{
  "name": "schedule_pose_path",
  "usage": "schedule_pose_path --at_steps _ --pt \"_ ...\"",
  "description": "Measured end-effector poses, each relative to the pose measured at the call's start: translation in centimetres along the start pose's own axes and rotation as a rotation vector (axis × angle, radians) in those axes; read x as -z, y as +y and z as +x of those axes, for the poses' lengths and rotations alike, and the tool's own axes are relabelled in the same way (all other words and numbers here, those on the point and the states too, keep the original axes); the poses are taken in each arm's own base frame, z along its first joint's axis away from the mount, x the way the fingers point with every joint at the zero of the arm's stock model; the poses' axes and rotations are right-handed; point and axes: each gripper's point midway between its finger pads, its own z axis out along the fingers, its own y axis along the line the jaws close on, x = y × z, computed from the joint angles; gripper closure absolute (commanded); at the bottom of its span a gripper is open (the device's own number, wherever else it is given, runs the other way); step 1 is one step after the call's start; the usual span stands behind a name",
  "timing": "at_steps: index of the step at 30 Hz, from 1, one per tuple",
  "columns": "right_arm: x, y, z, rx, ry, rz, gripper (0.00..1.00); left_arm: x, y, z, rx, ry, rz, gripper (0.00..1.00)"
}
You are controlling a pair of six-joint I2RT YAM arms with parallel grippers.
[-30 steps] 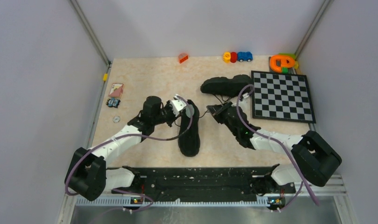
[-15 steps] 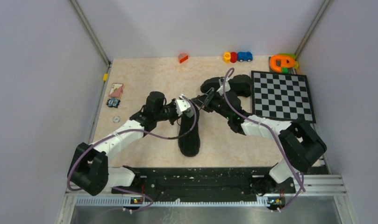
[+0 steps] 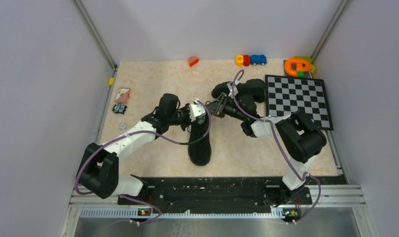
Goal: Tie the shoes
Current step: Wrap the shoelace around the shoelace.
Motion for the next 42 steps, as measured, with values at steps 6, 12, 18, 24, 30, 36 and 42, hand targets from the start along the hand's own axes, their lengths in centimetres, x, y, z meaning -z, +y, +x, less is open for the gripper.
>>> schedule_pose_path --at_steps 6,12,18,24,30,36,42 --pt "0.0 -0.1 1.2 0.003 0.060 -0.040 0.73 0.0 0.1 0.0 -0.010 0.002 0.000 1.00" --pt "0.2 1.0 1.3 0.038 0.073 -0.094 0.67 -0.1 0.2 -0.1 -0.009 0.008 0.004 1.00" --pt "0.2 1.5 1.3 0.053 0.078 -0.119 0.65 -0.2 0.3 -0.1 -0.008 0.008 0.004 1.00" --pt "0.3 1.8 1.4 0.062 0.082 -0.134 0.64 -0.4 0.6 -0.4 -0.002 0.005 0.003 1.00" --pt "0.4 2.2 1.2 0.083 0.078 -0.158 0.63 -0.4 0.7 -0.9 0.011 -0.006 0.005 1.00" --pt "0.4 2.3 1.3 0.088 0.082 -0.163 0.63 -0.4 0.7 -1.7 0.020 -0.025 0.014 1.00" --pt "0.6 2.0 1.5 0.090 0.084 -0.158 0.64 -0.5 0.9 -2.0 0.027 -0.030 0.017 1.00"
